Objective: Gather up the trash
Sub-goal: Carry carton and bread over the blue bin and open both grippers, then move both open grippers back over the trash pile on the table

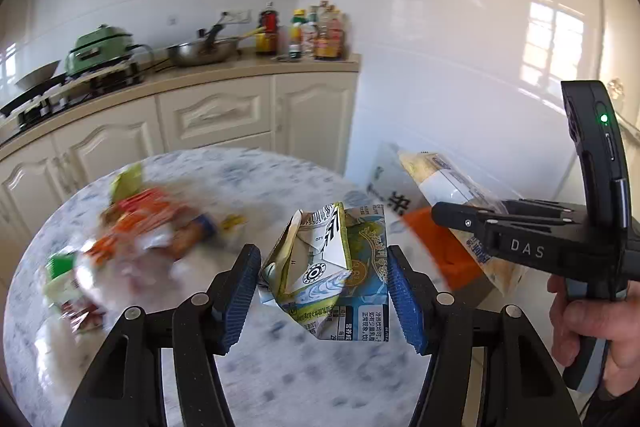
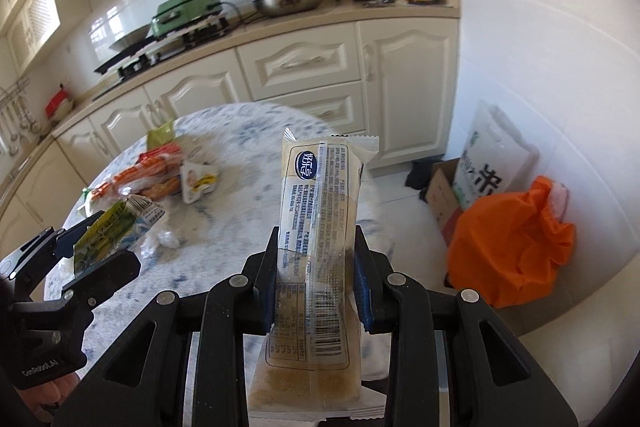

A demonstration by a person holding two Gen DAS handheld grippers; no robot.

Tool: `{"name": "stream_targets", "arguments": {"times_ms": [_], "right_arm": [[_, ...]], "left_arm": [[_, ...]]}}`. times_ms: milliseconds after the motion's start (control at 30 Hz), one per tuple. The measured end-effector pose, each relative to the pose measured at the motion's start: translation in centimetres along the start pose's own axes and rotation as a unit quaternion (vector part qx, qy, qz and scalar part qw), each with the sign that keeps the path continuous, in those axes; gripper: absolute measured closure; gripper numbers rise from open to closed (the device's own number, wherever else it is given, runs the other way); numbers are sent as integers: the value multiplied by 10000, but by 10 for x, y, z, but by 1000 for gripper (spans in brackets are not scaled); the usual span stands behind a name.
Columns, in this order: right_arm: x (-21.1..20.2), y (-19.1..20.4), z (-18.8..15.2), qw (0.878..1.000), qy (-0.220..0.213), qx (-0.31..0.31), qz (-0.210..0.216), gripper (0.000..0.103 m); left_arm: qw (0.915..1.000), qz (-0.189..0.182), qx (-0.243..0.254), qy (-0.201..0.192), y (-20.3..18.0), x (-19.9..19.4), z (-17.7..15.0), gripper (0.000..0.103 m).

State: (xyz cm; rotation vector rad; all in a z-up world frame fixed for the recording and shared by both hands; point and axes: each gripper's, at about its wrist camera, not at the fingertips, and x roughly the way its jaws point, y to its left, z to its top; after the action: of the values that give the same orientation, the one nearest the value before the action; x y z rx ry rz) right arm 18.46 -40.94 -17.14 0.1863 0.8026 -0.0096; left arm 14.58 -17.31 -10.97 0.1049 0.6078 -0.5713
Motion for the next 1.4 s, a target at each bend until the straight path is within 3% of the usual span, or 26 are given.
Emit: {"name": "stream_targets", "arguments": {"times_ms": [233, 467, 667, 900, 967, 1100, 1233, 1300, 1400], "right_arm": [[-24, -71, -13, 9971, -18, 440, -626, 73], [-12, -165, -50, 9847, 363, 1295, -1109, 73], [26, -225, -88, 9716, 814, 1905, -1139, 73], [71, -258, -118, 9598, 1194, 2346, -978, 70], [81, -267, -127, 9558, 1303, 2449, -979, 68], [84, -279, -136, 9507, 1290, 2631, -1016, 43], [73, -283, -137, 9476, 1171, 2768, -1086, 22], [67, -284, -136, 9460, 1099, 2836, -1125, 1], [55, -280, -131, 9450, 997, 2902, -1136, 0]], "left_arm": [[9978, -625, 232, 12, -51, 41, 23, 45], [9891, -1241, 343, 720, -112, 126, 34, 45], [9782, -1350, 446, 1514, -150, 210, 26, 45], [9591, -1268, 745, 2417, -191, 306, 16, 43], [9552, -1185, 815, 2586, -202, 321, 18, 35], [9570, -947, 959, 2568, -219, 326, 19, 11], [9618, -791, 1035, 2409, -225, 330, 17, 5], [9645, -701, 1058, 2318, -226, 321, 14, 4], [9698, -653, 1026, 2116, -224, 305, 17, 1]]}}
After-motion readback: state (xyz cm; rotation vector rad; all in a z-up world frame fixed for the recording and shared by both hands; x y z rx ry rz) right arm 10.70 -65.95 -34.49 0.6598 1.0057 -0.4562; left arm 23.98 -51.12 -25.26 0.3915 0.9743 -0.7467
